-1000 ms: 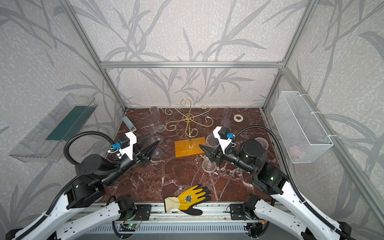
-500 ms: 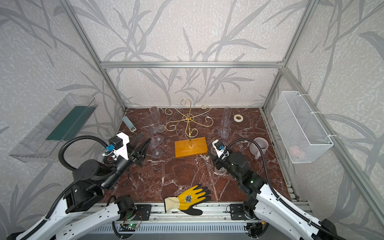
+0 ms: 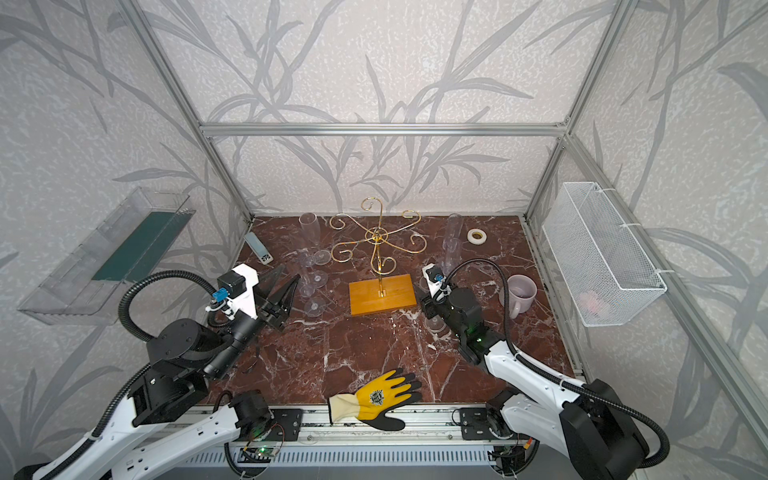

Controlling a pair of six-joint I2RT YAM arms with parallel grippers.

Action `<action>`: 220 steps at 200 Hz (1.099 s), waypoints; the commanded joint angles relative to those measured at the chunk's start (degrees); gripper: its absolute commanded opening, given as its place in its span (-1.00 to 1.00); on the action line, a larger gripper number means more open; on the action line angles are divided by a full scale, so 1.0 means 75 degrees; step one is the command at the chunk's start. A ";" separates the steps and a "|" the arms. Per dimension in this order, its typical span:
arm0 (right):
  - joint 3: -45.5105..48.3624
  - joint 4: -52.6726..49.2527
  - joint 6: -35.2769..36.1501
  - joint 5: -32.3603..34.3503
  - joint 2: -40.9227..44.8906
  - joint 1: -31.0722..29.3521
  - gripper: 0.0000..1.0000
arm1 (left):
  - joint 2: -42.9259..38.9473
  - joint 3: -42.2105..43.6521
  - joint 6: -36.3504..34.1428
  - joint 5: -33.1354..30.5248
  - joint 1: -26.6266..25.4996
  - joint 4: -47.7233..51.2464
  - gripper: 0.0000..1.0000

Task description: Take the wine glass off the wine glass rack

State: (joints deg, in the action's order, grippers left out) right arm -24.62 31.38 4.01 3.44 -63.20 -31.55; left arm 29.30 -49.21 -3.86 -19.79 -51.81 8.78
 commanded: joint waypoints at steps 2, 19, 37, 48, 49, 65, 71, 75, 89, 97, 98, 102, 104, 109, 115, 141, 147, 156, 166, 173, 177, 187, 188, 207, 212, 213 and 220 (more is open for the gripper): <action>-0.0290 0.1273 -0.0191 -0.0130 -0.0335 0.0197 0.11 | -0.0022 0.0055 0.0046 -0.0182 -0.0040 -0.0130 -0.11; -0.0291 0.1418 -0.0206 -0.0142 -0.0613 0.0274 0.11 | 0.0001 0.0023 0.0013 -0.0198 -0.0041 -0.0139 -0.11; -0.0307 0.1798 -0.0194 -0.0179 -0.0849 0.0356 0.11 | 0.0037 0.0015 -0.0001 -0.0215 -0.0041 -0.0141 -0.11; -0.0325 0.1805 -0.0191 -0.0223 -0.0955 0.0426 0.11 | 0.0048 0.0000 -0.0017 -0.0210 -0.0041 -0.0148 -0.11; -0.0326 0.1805 -0.0193 -0.0224 -0.0963 0.0429 0.11 | 0.0051 -0.0001 -0.0015 -0.0210 -0.0041 -0.0143 -0.11; -0.0315 0.1793 -0.0183 -0.0280 -0.1047 0.0520 0.11 | 0.0076 0.0008 -0.0022 -0.0220 -0.0041 -0.0163 -0.11; -0.0294 0.1793 -0.0204 -0.0287 -0.1071 0.0553 0.11 | 0.0075 0.0011 -0.0031 -0.0227 -0.0033 -0.0164 -0.11; -0.0279 0.1793 -0.0206 -0.0294 -0.1083 0.0565 0.11 | 0.0072 0.0011 -0.0028 -0.0241 -0.0039 -0.0176 -0.12; -0.0245 0.1793 -0.0227 -0.0327 -0.1111 0.0606 0.11 | 0.0083 0.0023 -0.0037 -0.0244 -0.0037 -0.0189 -0.11; -0.0226 0.1782 -0.0227 -0.0361 -0.1124 0.0630 0.12 | 0.0097 0.0023 -0.0050 -0.0247 -0.0041 -0.0181 -0.11; -0.0223 0.1787 -0.0234 -0.0357 -0.1124 0.0626 0.12 | 0.0099 0.0028 -0.0049 -0.0252 -0.0041 -0.0184 -0.11; -0.0205 0.1771 -0.0239 -0.0374 -0.1124 0.0635 0.12 | 0.0089 0.0031 -0.0048 -0.0244 -0.0041 -0.0183 -0.11; -0.0194 0.1770 -0.0232 -0.0376 -0.1121 0.0639 0.12 | 0.0095 0.0030 -0.0057 -0.0250 -0.0041 -0.0185 -0.11; -0.0180 0.1759 -0.0251 -0.0408 -0.1123 0.0660 0.13 | 0.0104 0.0023 -0.0060 -0.0245 -0.0041 -0.0168 -0.11; -0.0151 0.1741 -0.0243 -0.0440 -0.1124 0.0673 0.15 | 0.0106 0.0022 -0.0060 -0.0264 -0.0041 -0.0157 -0.11; -0.0082 0.1609 -0.0251 -0.0500 -0.1073 0.0750 0.20 | 0.0083 0.0034 -0.0067 -0.0291 -0.0041 -0.0150 -0.11; -0.0058 0.1582 -0.0243 -0.0512 -0.1040 0.0761 0.23 | 0.0081 0.0045 -0.0060 -0.0302 -0.0041 -0.0147 -0.11; -0.0036 0.1559 -0.0233 -0.0518 -0.0977 0.0769 0.29 | 0.0078 0.0055 -0.0060 -0.0317 -0.0039 -0.0145 -0.11; -0.0033 0.1302 -0.0210 -0.0507 -0.0897 0.0773 0.37 | 0.0084 0.0053 -0.0072 -0.0341 -0.0041 -0.0142 -0.11; -0.0022 0.1178 -0.0179 -0.0484 -0.0836 0.0773 0.44 | 0.0086 0.0058 -0.0083 -0.0344 -0.0041 -0.0154 -0.11; -0.0022 0.1141 -0.0163 -0.0472 -0.0796 0.0773 0.48 | 0.0083 0.0058 -0.0085 -0.0342 -0.0040 -0.0165 -0.11; 0.0001 0.1057 -0.0128 -0.0459 -0.0702 0.0785 0.57 | 0.0092 0.0060 -0.0106 -0.0350 -0.0041 -0.0185 -0.11; 0.0007 0.1056 -0.0132 -0.0459 -0.0690 0.0785 0.58 | 0.0097 0.0059 -0.0106 -0.0350 -0.0041 -0.0185 -0.11; 0.0030 0.0885 -0.0086 -0.0425 -0.0490 0.0797 0.72 | 0.0118 0.0060 -0.0159 -0.0367 -0.0041 -0.0197 -0.11; 0.0026 0.0831 -0.0076 -0.0424 -0.0417 0.0800 0.76 | 0.0123 0.0058 -0.0175 -0.0369 -0.0041 -0.0203 -0.12; 0.0026 0.0814 -0.0065 -0.0424 -0.0396 0.0798 0.77 | 0.0124 0.0058 -0.0176 -0.0371 -0.0041 -0.0206 -0.11; 0.0025 0.0724 -0.0038 -0.0430 -0.0287 0.0808 0.81 | 0.0123 0.0058 -0.0197 -0.0375 -0.0041 -0.0208 -0.12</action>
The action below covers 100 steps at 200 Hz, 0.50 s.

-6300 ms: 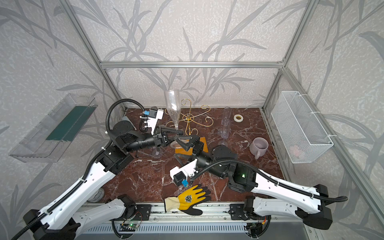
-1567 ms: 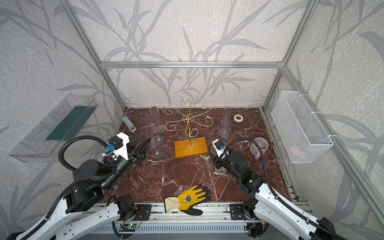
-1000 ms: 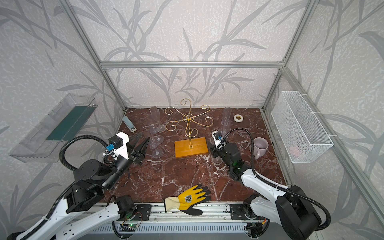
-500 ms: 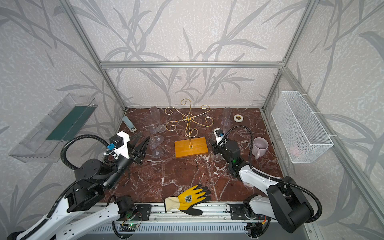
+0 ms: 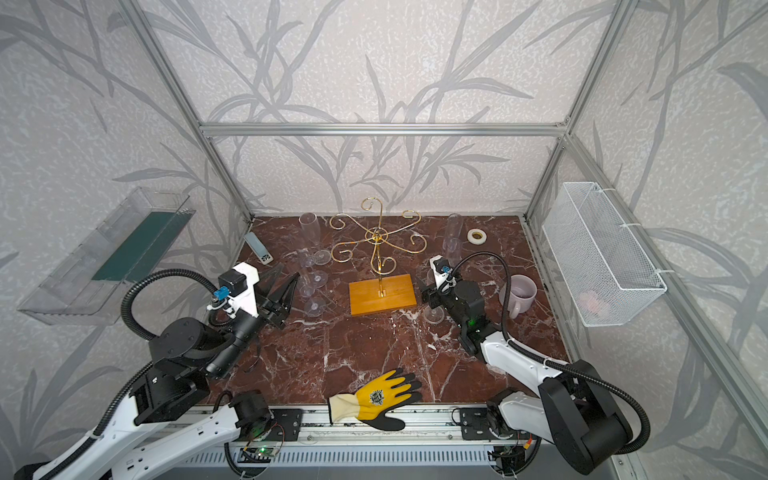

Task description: Take the wine glass off the wine glass rack

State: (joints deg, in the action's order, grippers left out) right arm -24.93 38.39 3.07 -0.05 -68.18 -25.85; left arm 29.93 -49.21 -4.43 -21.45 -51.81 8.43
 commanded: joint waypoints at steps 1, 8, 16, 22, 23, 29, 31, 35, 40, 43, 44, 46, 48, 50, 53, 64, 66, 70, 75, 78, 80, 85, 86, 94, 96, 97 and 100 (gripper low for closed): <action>0.0066 -0.0234 0.0091 0.0034 0.0393 0.0048 0.82 | 0.0039 0.0063 -0.0123 -0.0147 -0.0041 -0.0162 -0.11; 0.0055 -0.0331 0.0119 0.0031 0.0521 0.0048 0.86 | 0.0023 0.0060 -0.0159 -0.0153 -0.0041 -0.0168 -0.12; 0.0045 -0.0451 0.0156 0.0042 0.0664 0.0048 0.90 | 0.0028 0.0069 -0.0203 -0.0170 -0.0041 -0.0166 -0.11; 0.0034 -0.0570 0.0190 0.0044 0.0802 0.0056 0.92 | 0.0012 0.0069 -0.0238 -0.0194 -0.0041 -0.0178 -0.11; 0.0032 -0.0583 0.0195 0.0043 0.0802 0.0059 0.93 | 0.0008 0.0069 -0.0246 -0.0202 -0.0041 -0.0176 -0.11; 0.0010 -0.0700 0.0233 0.0034 0.0922 0.0059 0.98 | 0.0005 0.0086 -0.0295 -0.0231 -0.0037 -0.0181 -0.11; 0.0002 -0.0742 0.0255 0.0031 0.0964 0.0059 0.99 | 0.0005 0.0082 -0.0314 -0.0248 -0.0040 -0.0185 -0.11; -0.0012 -0.0840 0.0288 0.0032 0.1044 0.0059 0.98 | 0.0009 0.0081 -0.0350 -0.0278 -0.0041 -0.0190 -0.11; -0.0044 -0.0961 0.0312 0.0040 0.1160 0.0070 0.98 | -0.0004 0.0081 -0.0395 -0.0318 -0.0041 -0.0200 -0.10; -0.0056 -0.1045 0.0331 0.0044 0.1232 0.0071 0.98 | -0.0006 0.0081 -0.0432 -0.0324 -0.0041 -0.0204 -0.11; -0.0060 -0.1072 0.0336 0.0043 0.1254 0.0071 0.98 | -0.0001 0.0081 -0.0443 -0.0332 -0.0041 -0.0201 -0.11; -0.0071 -0.1122 0.0354 0.0043 0.1307 0.0071 0.98 | -0.0002 0.0081 -0.0471 -0.0343 -0.0041 -0.0201 -0.10; -0.0080 -0.1169 0.0370 0.0042 0.1356 0.0071 0.98 | -0.0006 0.0081 -0.0490 -0.0352 -0.0041 -0.0199 -0.10; -0.0094 -0.1208 0.0386 0.0042 0.1415 0.0071 0.98 | -0.0006 0.0081 -0.0512 -0.0363 -0.0041 -0.0204 -0.10; -0.0117 -0.1296 0.0396 0.0042 0.1499 0.0071 0.98 | -0.0011 0.0078 -0.0547 -0.0376 -0.0035 -0.0204 -0.10; -0.0187 -0.1601 0.0477 0.0042 0.1829 0.0084 0.98 | -0.0013 0.0048 -0.0678 -0.0423 -0.0032 -0.0217 -0.10; -0.0202 -0.1667 0.0492 0.0051 0.1891 0.0089 0.98 | -0.0008 0.0043 -0.0700 -0.0433 -0.0033 -0.0211 -0.09; -0.0241 -0.1777 0.0518 0.0054 0.2021 0.0083 0.98 | -0.0007 0.0026 -0.0744 -0.0441 -0.0029 -0.0210 -0.09; -0.0288 -0.1927 0.0554 0.0064 0.2198 0.0081 0.98 | -0.0011 0.0020 -0.0804 -0.0455 -0.0026 -0.0216 -0.09; -0.0323 -0.2023 0.0578 0.0072 0.2297 0.0086 0.98 | -0.0013 0.0003 -0.0840 -0.0476 -0.0029 -0.0212 -0.09; -0.0342 -0.2080 0.0585 0.0082 0.2356 0.0084 0.98 | -0.0008 0.0000 -0.0854 -0.0479 -0.0029 -0.0210 -0.09; -0.0406 -0.2233 0.0622 0.0089 0.2542 0.0089 0.98 | -0.0008 -0.0012 -0.0910 -0.0499 -0.0030 -0.0225 -0.09; -0.0416 -0.2270 0.0628 0.0095 0.2576 0.0086 0.98 | -0.0007 -0.0012 -0.0922 -0.0501 -0.0029 -0.0223 -0.09; -0.0530 -0.2505 0.0693 0.0098 0.2848 0.0083 0.98 | -0.0007 -0.0024 -0.1015 -0.0528 -0.0029 -0.0249 -0.09; -0.0561 -0.2567 0.0710 0.0094 0.2901 0.0083 0.98 | -0.0007 -0.0024 -0.1033 -0.0538 -0.0029 -0.0263 -0.09; -0.0570 -0.2589 0.0724 0.0092 0.2938 0.0083 0.98 | -0.0007 -0.0024 -0.1042 -0.0544 -0.0029 -0.0271 -0.09; -0.0608 -0.2667 0.0753 0.0091 0.3019 0.0083 0.98 | -0.0007 -0.0024 -0.1068 -0.0556 -0.0029 -0.0287 -0.09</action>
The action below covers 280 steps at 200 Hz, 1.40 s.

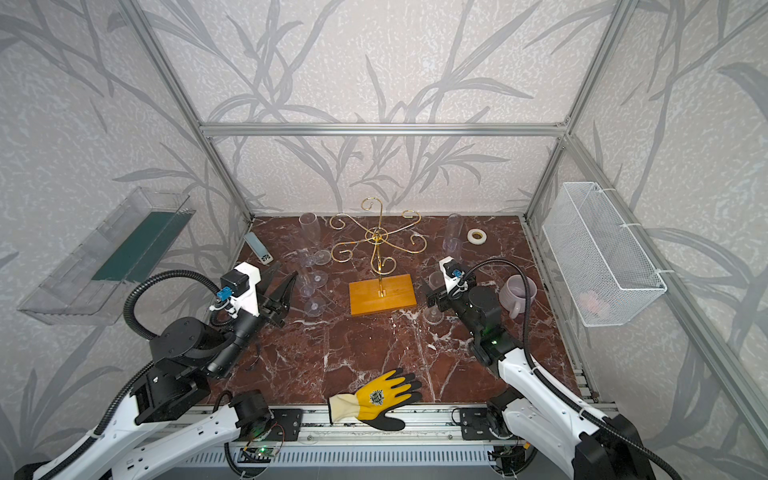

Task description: Take the wine glass off the wine glass rack

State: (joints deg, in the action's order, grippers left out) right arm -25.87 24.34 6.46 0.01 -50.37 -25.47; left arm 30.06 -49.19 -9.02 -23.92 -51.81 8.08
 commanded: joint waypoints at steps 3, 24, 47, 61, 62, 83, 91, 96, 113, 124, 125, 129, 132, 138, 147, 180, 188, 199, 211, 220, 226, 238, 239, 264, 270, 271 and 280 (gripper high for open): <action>-0.0523 -0.0872 0.0326 0.0082 0.0738 0.0033 0.98 | -0.0030 -0.0022 -0.0461 -0.0277 -0.0029 -0.0284 -0.09; -0.0778 -0.1275 0.0504 0.0051 0.1278 0.0036 0.98 | -0.0010 0.0065 -0.0665 -0.0554 -0.0029 -0.0646 -0.08; -0.1192 -0.1797 0.0802 0.0099 0.1661 0.0033 0.98 | 0.0069 0.0097 -0.1315 -0.1229 -0.0006 -0.1042 0.10; -0.1481 -0.2083 0.1010 0.0418 0.1722 0.0039 0.98 | 0.0071 0.0233 -0.2060 -0.1877 0.0037 -0.1721 0.24; -0.1495 -0.2107 0.1030 0.0454 0.1723 0.0042 0.98 | 0.0065 0.0249 -0.2116 -0.1922 0.0051 -0.1774 0.25; -0.1672 -0.2202 0.1443 0.1171 0.1638 0.0179 0.98 | -0.0045 0.0716 -0.3345 -0.2573 0.0397 -0.3307 0.38; -0.1675 -0.2218 0.1463 0.1426 0.1553 0.0357 0.98 | -0.0159 0.0893 -0.3549 -0.2703 0.0732 -0.3601 0.40; -0.1679 -0.2242 0.1404 0.1539 0.1505 0.0517 0.98 | -0.0249 0.1024 -0.3579 -0.2734 0.1010 -0.3667 0.40; -0.1528 -0.2282 0.0878 0.1488 0.1312 0.1330 0.98 | -0.0623 0.1632 -0.3198 -0.2884 0.2288 -0.3889 0.40; -0.1338 -0.2284 0.0312 0.1355 0.1227 0.1909 0.98 | -0.0904 0.2058 -0.2724 -0.2835 0.2999 -0.3823 0.40; -0.1324 -0.2284 0.0270 0.1357 0.1218 0.1950 0.98 | -0.0921 0.2099 -0.2677 -0.2828 0.3067 -0.3809 0.40; -0.1242 -0.2257 0.0092 0.1336 0.1200 0.2128 0.98 | -0.0975 0.2236 -0.2448 -0.2771 0.3294 -0.3731 0.41; -0.1161 -0.2225 -0.0043 0.1335 0.1182 0.2254 0.98 | -0.0997 0.2327 -0.2251 -0.2715 0.3443 -0.3640 0.41; -0.0996 -0.2150 -0.0250 0.1334 0.1171 0.2443 0.98 | -0.1020 0.2487 -0.1795 -0.2568 0.3756 -0.3393 0.42; -0.0752 -0.1986 -0.0463 0.1345 0.1173 0.2670 0.98 | -0.0935 0.2700 -0.1152 -0.2219 0.4211 -0.2997 0.43; 0.0108 -0.1770 -0.0542 0.0864 0.1185 0.2916 0.98 | 0.0302 0.3055 0.0724 -0.0956 0.5653 -0.2429 0.46; 0.0326 -0.1703 -0.0571 0.0820 0.1173 0.2916 0.98 | 0.0614 0.3090 0.0934 -0.0955 0.5819 -0.2497 0.46; 0.0648 -0.1503 -0.0712 0.0869 0.1111 0.2916 0.98 | 0.1021 0.3228 0.1157 -0.1041 0.6029 -0.2819 0.49; 0.0969 -0.1189 -0.0870 0.0877 0.0923 0.2922 0.98 | 0.1543 0.3498 0.1466 -0.1046 0.6272 -0.3307 0.57; 0.1176 -0.0887 -0.0960 0.0802 0.0665 0.2916 0.98 | 0.1983 0.3696 0.1640 -0.0843 0.6443 -0.3640 0.66; 0.1276 -0.0695 -0.0965 0.0677 0.0420 0.2913 0.98 | 0.2293 0.3839 0.1723 -0.0762 0.6507 -0.3917 0.72; 0.1307 -0.0556 -0.0881 0.0371 -0.0164 0.2916 0.98 | 0.2984 0.4055 0.1811 -0.0682 0.6538 -0.4452 0.98; 0.1300 -0.0553 -0.0871 0.0343 -0.0222 0.2916 0.98 | 0.3033 0.4065 0.1811 -0.0662 0.6536 -0.4493 0.98; 0.1290 0.0347 -0.0802 0.0021 -0.1619 0.2904 0.98 | 0.4425 0.4125 0.2415 -0.0962 0.6535 -0.5331 0.99; 0.1211 0.0432 -0.0780 -0.0062 -0.1790 0.2904 0.98 | 0.4754 0.4165 0.2402 -0.0872 0.6536 -0.5705 0.98; 0.1188 0.0421 -0.0768 -0.0067 -0.1809 0.2904 0.98 | 0.4802 0.4178 0.2388 -0.0839 0.6535 -0.5793 0.98; 0.1056 0.0481 -0.0726 -0.0161 -0.1942 0.2893 0.98 | 0.5307 0.4241 0.2235 -0.0574 0.6536 -0.6440 0.98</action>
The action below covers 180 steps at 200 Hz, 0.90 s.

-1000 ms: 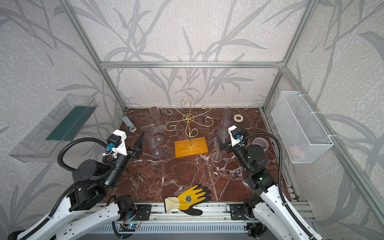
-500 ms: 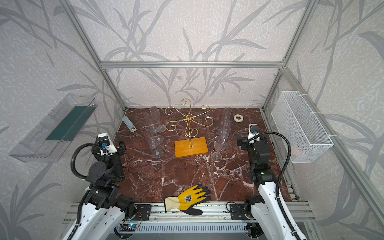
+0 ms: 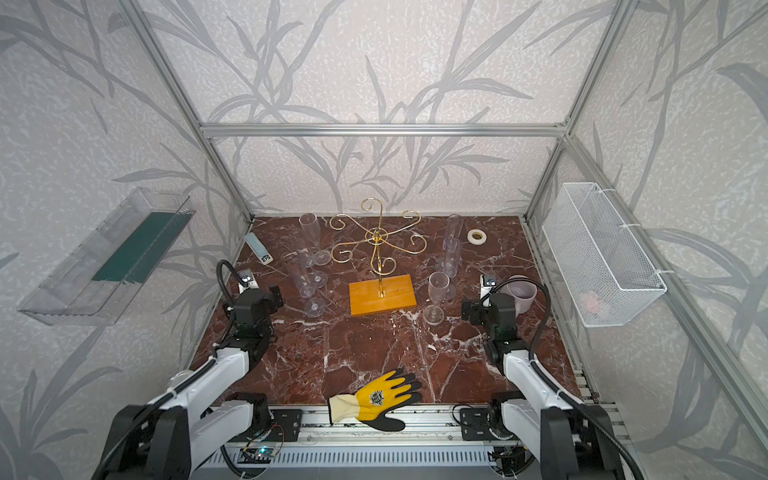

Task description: Take the wine glass off the wine glass rack

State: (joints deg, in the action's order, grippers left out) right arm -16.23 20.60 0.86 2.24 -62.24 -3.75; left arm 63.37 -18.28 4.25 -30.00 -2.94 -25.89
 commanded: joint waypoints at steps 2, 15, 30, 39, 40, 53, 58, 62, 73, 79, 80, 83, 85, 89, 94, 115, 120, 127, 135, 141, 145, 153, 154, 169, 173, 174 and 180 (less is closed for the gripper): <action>-0.0222 0.1106 0.0012 -0.0465 -0.0417 -0.0004 0.98 | 0.0978 0.0142 0.0427 0.0273 0.0021 -0.2029 0.98; -0.0070 0.2008 -0.0047 -0.0396 -0.0791 -0.0004 0.98 | 0.1658 0.0141 0.0143 0.0295 0.0023 -0.2890 0.98; -0.0209 0.2154 -0.0111 -0.0287 -0.1082 -0.0004 0.98 | 0.2004 0.0007 0.0044 0.0399 0.0011 -0.3183 0.98; -0.0276 0.2327 -0.0115 -0.0222 -0.1283 -0.0004 0.98 | 0.2287 -0.0035 -0.0017 0.0469 0.0028 -0.3477 0.98; -0.0292 0.2339 -0.0115 -0.0219 -0.1297 -0.0004 0.98 | 0.2333 -0.0035 -0.0022 0.0471 0.0028 -0.3522 0.98; -0.0381 0.2612 -0.0112 -0.0158 -0.1587 -0.0004 0.98 | 0.2904 0.0006 -0.0023 0.0708 0.0053 -0.4069 0.98; -0.0418 0.2735 -0.0101 -0.0161 -0.1703 -0.0007 0.98 | 0.3135 0.0021 -0.0185 0.0873 0.0069 -0.4457 0.98; -0.0472 0.2779 -0.0036 -0.0188 -0.1798 -0.0004 0.98 | 0.3245 -0.0015 -0.0227 0.1010 0.0069 -0.4531 0.98; -0.0714 0.2593 0.0095 -0.0217 -0.2014 -0.0004 0.98 | 0.3530 -0.0092 -0.0286 0.1325 0.0059 -0.4455 0.98; -0.0726 0.2710 0.0155 -0.0240 -0.2178 -0.0004 0.98 | 0.3718 -0.0116 -0.0388 0.1280 0.0061 -0.4794 0.98; -0.0723 0.2776 0.0166 -0.0240 -0.2213 -0.0004 0.98 | 0.3728 -0.0128 -0.0396 0.1269 0.0062 -0.4802 0.98; -0.0680 0.2992 0.0187 -0.0243 -0.2355 -0.0004 0.98 | 0.3703 -0.0173 -0.0361 0.1240 0.0055 -0.4692 0.98; -0.0651 0.3223 0.0198 -0.0235 -0.2457 -0.0004 0.98 | 0.3650 -0.0198 -0.0307 0.1233 0.0062 -0.4566 0.98; -0.0572 0.3585 0.0198 -0.0223 -0.2687 -0.0004 0.98 | 0.3549 -0.0257 -0.0222 0.1258 0.0064 -0.4214 0.98; -0.0487 0.4011 0.0178 -0.0167 -0.3020 -0.0004 0.98 | 0.3467 -0.0333 -0.0184 0.1254 0.0085 -0.3937 0.98; -0.0427 0.4965 0.0133 -0.0053 -0.3625 -0.0005 0.98 | 0.3685 -0.0264 -0.0283 0.1254 0.0110 -0.4456 0.98; -0.0598 0.4166 0.0131 -0.0005 -0.3350 -0.0016 0.98 | 0.3632 -0.0293 -0.0222 0.1243 0.0118 -0.4307 0.98; -0.0696 0.3820 0.0130 0.0032 -0.3291 -0.0016 0.98 | 0.3559 -0.0400 -0.0115 0.1241 0.0140 -0.3941 0.98; -0.0664 0.4361 0.0165 -0.0043 -0.3595 -0.0031 0.98 | 0.3575 -0.0383 -0.0116 0.1307 0.0188 -0.3971 0.98; -0.0620 0.4718 0.0236 0.0010 -0.3746 -0.0086 0.98 | 0.3625 -0.0358 -0.0164 0.1298 0.0192 -0.4119 0.98; -0.0603 0.4808 0.0248 0.0039 -0.3781 -0.0109 0.98 | 0.3632 -0.0358 -0.0170 0.1288 0.0185 -0.4154 0.98; -0.0666 0.4570 0.0228 0.0041 -0.3693 -0.0104 0.98 | 0.3598 -0.0375 -0.0136 0.1298 0.0190 -0.4053 0.98; -0.0675 0.4533 0.0232 0.0041 -0.3680 -0.0107 0.98 | 0.3597 -0.0375 -0.0135 0.1301 0.0192 -0.4039 0.98; -0.0863 0.3762 0.0223 0.0036 -0.3422 -0.0110 0.98 | 0.3619 -0.0373 -0.0160 0.1296 0.0191 -0.4103 0.98; -0.0865 0.3692 0.0232 0.0041 -0.3410 -0.0110 0.98 | 0.3614 -0.0368 -0.0157 0.1302 0.0182 -0.4112 0.98; -0.0862 0.3707 0.0228 0.0047 -0.3415 -0.0110 0.98 | 0.3611 -0.0366 -0.0157 0.1297 0.0188 -0.4109 0.98; -0.0828 0.3854 0.0221 0.0043 -0.3459 -0.0110 0.98 | 0.3592 -0.0366 -0.0145 0.1302 0.0185 -0.4078 0.98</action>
State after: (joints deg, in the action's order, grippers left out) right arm -20.95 49.95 2.00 1.52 -89.38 -4.29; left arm 90.41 -20.23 2.59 -20.62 -1.80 -54.96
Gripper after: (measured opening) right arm 0.992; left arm 0.992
